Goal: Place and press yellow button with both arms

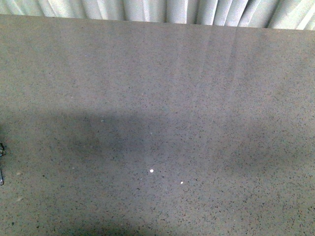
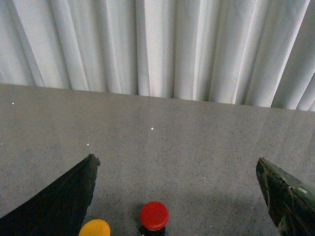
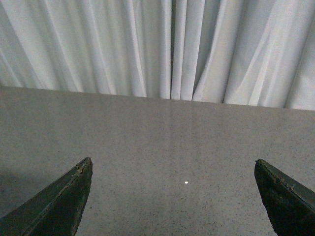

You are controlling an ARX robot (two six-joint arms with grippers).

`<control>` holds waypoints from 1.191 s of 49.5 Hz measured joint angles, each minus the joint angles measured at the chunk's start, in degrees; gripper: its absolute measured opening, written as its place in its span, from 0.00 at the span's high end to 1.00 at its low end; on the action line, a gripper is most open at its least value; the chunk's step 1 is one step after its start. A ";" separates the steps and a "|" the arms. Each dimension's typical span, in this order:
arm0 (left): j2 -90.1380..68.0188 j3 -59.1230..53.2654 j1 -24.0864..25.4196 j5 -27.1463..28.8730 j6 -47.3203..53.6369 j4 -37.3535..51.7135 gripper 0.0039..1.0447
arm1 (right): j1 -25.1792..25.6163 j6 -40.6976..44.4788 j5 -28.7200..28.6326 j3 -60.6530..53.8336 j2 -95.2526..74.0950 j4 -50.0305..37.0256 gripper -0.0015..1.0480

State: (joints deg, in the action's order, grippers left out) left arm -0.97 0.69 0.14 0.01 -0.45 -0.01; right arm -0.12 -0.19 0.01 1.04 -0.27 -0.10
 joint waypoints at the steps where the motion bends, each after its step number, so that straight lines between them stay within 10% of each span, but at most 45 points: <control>1: 0.00 -0.02 0.00 0.00 0.00 0.00 0.09 | 0.00 0.00 0.02 0.00 0.00 0.00 0.09; 7: 0.00 0.00 0.00 0.00 0.00 0.00 0.09 | 0.00 0.00 0.00 0.00 0.00 0.00 0.09; 14: -17.05 8.59 2.32 -15.43 3.28 -12.28 0.09 | 0.00 -0.02 -0.04 0.00 0.00 0.00 0.09; 31: -59.32 12.48 14.49 -18.27 12.39 24.39 0.09 | 0.00 0.00 -0.04 0.00 0.00 0.02 0.09; 59: -87.14 12.50 21.86 -21.07 12.61 40.04 0.09 | 0.00 0.00 -0.02 0.00 0.00 0.02 0.09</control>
State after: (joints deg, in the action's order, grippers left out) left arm -88.12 13.19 22.00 -21.06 12.16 40.03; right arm -0.12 -0.19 -0.01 1.04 -0.27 -0.08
